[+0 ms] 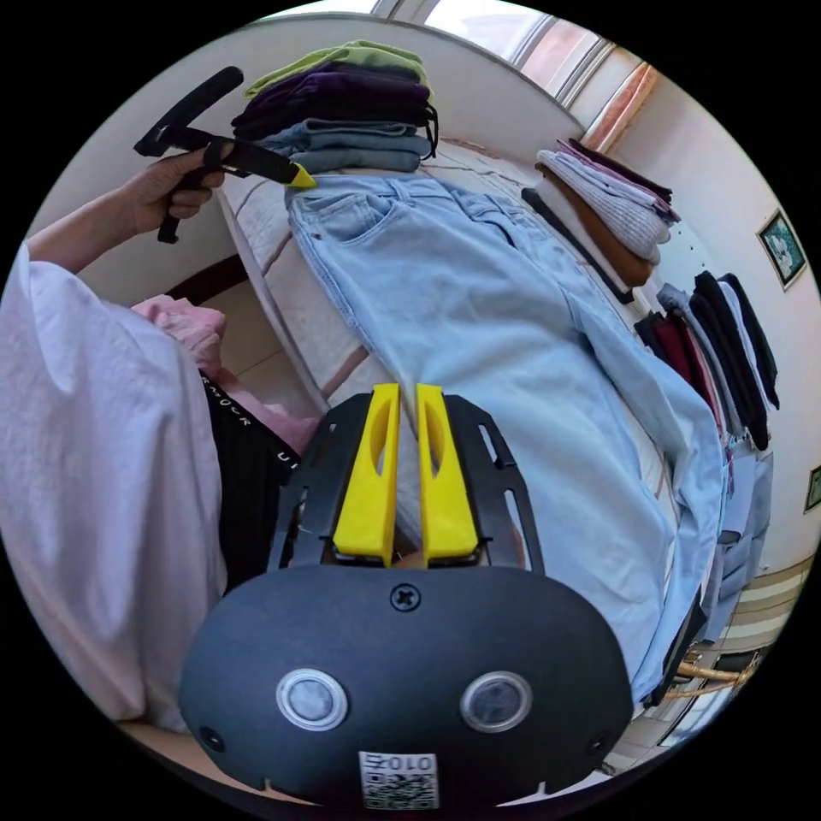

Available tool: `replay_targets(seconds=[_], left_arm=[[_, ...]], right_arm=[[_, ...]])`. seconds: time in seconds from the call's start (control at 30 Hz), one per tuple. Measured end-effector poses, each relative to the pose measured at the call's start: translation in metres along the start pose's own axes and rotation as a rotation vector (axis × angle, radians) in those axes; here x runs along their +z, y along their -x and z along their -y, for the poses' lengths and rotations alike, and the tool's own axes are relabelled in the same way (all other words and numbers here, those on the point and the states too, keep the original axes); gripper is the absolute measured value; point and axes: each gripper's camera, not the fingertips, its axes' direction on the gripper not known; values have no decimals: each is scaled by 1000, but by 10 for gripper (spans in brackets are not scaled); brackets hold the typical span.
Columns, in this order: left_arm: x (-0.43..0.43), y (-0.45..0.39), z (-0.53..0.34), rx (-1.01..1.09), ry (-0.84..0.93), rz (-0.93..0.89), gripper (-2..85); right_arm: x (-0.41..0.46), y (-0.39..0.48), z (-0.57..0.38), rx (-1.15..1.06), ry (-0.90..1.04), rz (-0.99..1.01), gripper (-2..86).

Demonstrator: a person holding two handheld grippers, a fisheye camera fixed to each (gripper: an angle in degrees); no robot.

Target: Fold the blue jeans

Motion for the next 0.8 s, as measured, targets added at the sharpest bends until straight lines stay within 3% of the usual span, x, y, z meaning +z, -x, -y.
replay_targets(seconds=[0.1,0.17,0.3,0.5,0.8], left_arm=[[-19,-21,17,125,-1,214,79],[-24,-37,38,187,-44,265,82],[19,-39,110,152,-160,144,90],[146,-9,206,83,-45,17,96],[226,16,240,71,112,-81,61]], right_arm=[[-15,-14,-16,3,-83,152,51],[-23,-24,-26,17,-143,254,45],[-26,-45,-42,124,-181,234,39],[-45,-68,-76,230,-195,103,35],[-26,-78,-111,340,-143,75,25]])
